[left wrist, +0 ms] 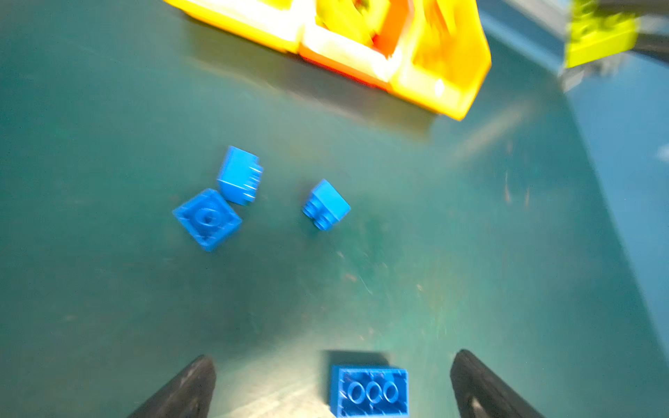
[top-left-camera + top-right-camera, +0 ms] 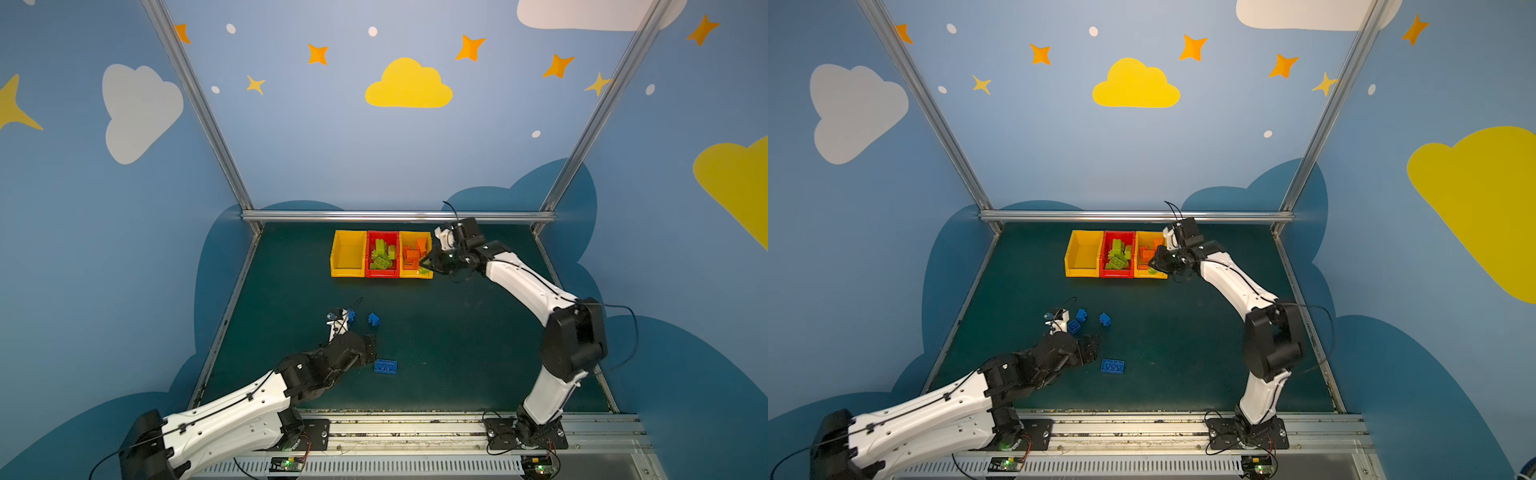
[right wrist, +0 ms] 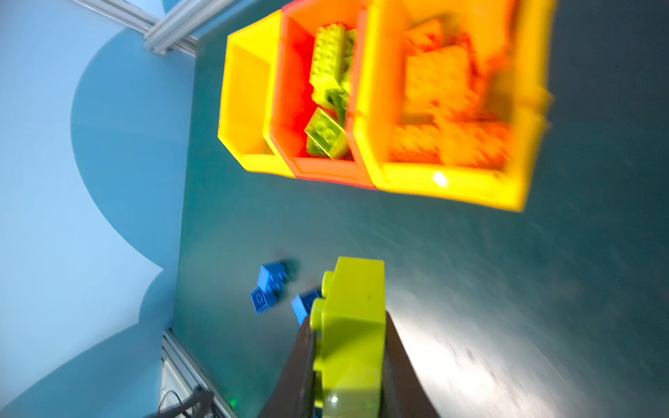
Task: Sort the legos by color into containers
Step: 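Carry the lime-green 2x4 brick into the red bin with the right gripper, release, then withdraw the right gripper while the left gripper moves to the blue bricks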
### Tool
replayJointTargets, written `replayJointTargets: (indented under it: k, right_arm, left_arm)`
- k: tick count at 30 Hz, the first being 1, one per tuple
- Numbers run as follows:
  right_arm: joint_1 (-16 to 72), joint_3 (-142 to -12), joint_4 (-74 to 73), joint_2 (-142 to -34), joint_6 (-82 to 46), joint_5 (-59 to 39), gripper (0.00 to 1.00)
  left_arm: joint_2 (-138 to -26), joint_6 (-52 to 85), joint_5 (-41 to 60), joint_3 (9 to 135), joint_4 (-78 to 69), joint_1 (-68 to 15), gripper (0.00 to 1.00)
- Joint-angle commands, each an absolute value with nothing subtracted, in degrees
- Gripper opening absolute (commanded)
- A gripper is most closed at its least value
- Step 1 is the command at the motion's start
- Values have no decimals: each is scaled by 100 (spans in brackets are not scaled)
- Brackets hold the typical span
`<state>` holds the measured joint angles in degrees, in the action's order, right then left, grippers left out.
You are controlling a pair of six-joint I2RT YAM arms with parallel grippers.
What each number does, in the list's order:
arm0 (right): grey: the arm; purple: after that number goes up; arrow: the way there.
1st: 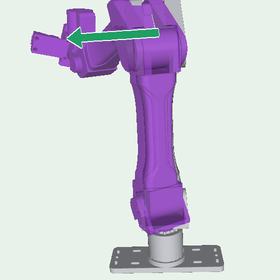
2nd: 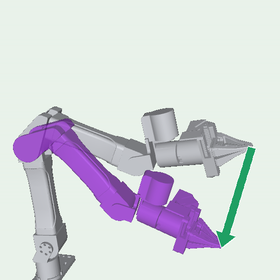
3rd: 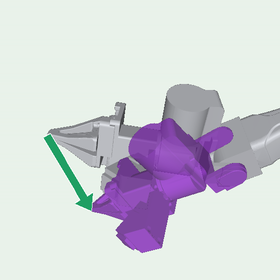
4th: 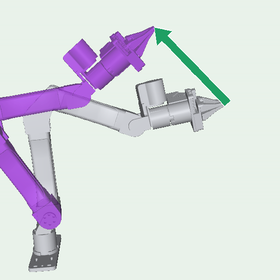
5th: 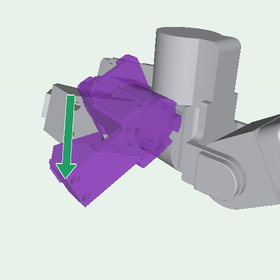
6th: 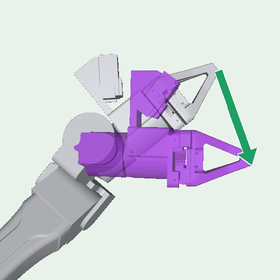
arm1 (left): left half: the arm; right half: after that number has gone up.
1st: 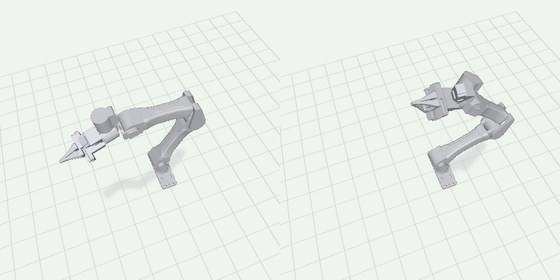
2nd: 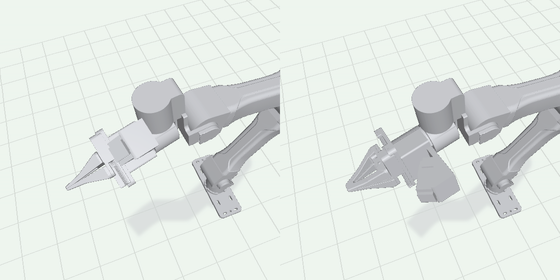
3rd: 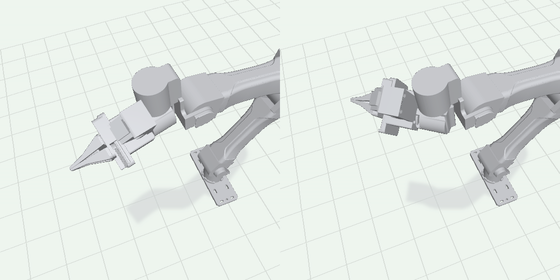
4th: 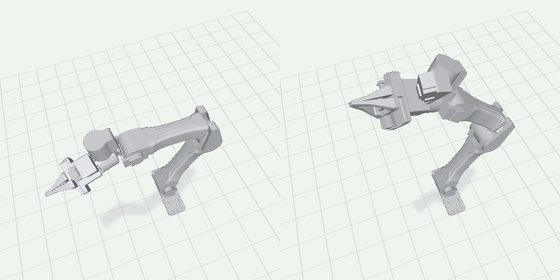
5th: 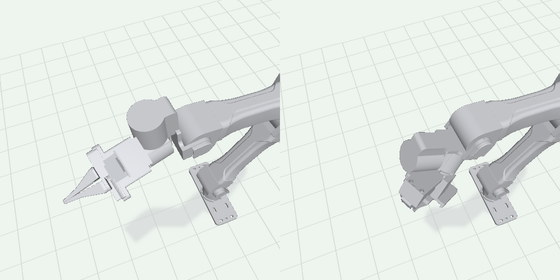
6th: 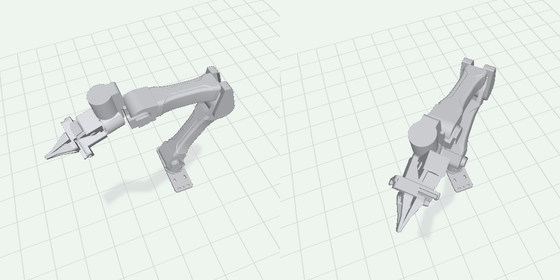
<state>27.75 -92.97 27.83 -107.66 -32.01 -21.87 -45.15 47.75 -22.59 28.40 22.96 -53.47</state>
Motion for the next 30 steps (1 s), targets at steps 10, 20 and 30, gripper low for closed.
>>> replayJointTargets:
  k: [10,20,30]
  right_arm:
    - [2975,-14418,4218,-14374,-2933,-2639,14]
    - [2933,-14997,3767,-14780,-2987,-2593,68]
    - [2986,-12958,3473,-12922,-2648,-2591,71]
  left_arm:
    - [-3017,5229,-2453,2220,3023,-4506,100]
    - [-3483,5071,-2250,2345,2917,-4281,100]
    - [-3637,4937,-2102,2507,2944,-4277,100]
